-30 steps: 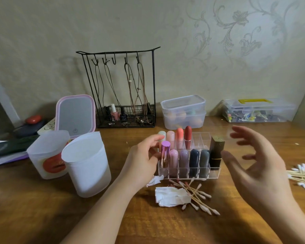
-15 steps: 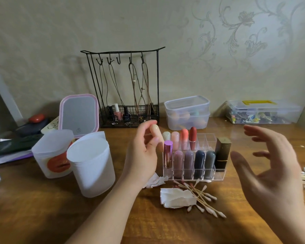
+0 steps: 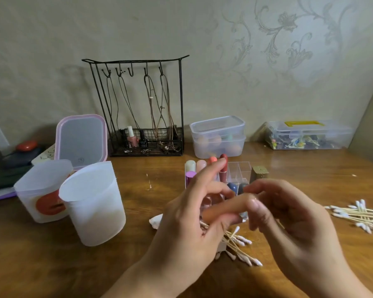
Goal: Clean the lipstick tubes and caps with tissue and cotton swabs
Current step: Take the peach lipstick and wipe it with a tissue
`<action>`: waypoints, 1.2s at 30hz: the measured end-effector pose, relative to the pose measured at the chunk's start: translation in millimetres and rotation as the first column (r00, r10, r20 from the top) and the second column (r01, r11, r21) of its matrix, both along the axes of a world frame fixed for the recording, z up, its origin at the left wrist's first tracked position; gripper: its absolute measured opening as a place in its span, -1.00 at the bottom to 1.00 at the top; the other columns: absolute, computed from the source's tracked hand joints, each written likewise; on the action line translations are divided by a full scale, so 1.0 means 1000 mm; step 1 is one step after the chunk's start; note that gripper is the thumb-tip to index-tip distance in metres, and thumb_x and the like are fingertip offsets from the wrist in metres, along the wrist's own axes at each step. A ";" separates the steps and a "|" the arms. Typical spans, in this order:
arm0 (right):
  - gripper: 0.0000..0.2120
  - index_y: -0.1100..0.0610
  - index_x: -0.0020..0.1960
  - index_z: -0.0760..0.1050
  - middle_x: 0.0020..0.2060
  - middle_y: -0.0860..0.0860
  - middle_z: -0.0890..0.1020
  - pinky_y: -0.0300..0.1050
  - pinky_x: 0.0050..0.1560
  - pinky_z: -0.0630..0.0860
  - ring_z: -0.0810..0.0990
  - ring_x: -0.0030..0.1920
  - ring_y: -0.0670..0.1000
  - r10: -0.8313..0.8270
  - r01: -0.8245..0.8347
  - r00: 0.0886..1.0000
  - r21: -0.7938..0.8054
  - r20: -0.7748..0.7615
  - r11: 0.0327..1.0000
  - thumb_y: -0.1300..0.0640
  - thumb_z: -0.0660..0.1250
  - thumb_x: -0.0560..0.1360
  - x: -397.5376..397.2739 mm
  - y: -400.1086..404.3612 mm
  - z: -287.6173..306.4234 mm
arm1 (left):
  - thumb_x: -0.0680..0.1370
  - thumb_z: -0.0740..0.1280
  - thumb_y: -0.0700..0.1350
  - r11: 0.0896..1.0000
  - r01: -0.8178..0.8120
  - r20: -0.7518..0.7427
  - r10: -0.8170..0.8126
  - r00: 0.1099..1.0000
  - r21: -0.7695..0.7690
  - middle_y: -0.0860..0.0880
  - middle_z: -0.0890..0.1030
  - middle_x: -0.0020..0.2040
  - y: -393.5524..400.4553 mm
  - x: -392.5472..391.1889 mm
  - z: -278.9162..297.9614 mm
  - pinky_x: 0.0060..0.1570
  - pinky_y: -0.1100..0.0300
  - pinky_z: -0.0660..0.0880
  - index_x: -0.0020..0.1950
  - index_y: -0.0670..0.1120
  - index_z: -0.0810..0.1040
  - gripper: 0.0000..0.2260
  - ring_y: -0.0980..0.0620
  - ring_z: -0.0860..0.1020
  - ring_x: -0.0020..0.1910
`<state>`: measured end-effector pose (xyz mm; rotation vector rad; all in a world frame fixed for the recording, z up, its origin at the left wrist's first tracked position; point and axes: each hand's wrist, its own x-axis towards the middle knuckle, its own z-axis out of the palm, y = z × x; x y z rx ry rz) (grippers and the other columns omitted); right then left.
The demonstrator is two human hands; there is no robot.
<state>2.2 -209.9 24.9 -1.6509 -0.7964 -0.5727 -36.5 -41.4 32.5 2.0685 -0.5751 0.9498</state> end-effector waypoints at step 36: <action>-0.75 -0.29 0.14 0.48 0.01 -0.25 0.54 -0.23 -0.15 0.54 0.53 -0.08 -0.13 -0.572 0.152 0.808 -0.888 -0.142 0.434 -0.10 0.40 0.50 0.012 -0.016 0.018 | 0.54 0.11 0.04 0.638 -0.025 -0.505 -0.585 0.634 -0.770 -0.26 0.65 -0.19 0.016 0.008 0.010 -0.38 0.22 0.39 0.08 -0.24 0.53 -0.61 -0.01 0.51 -0.35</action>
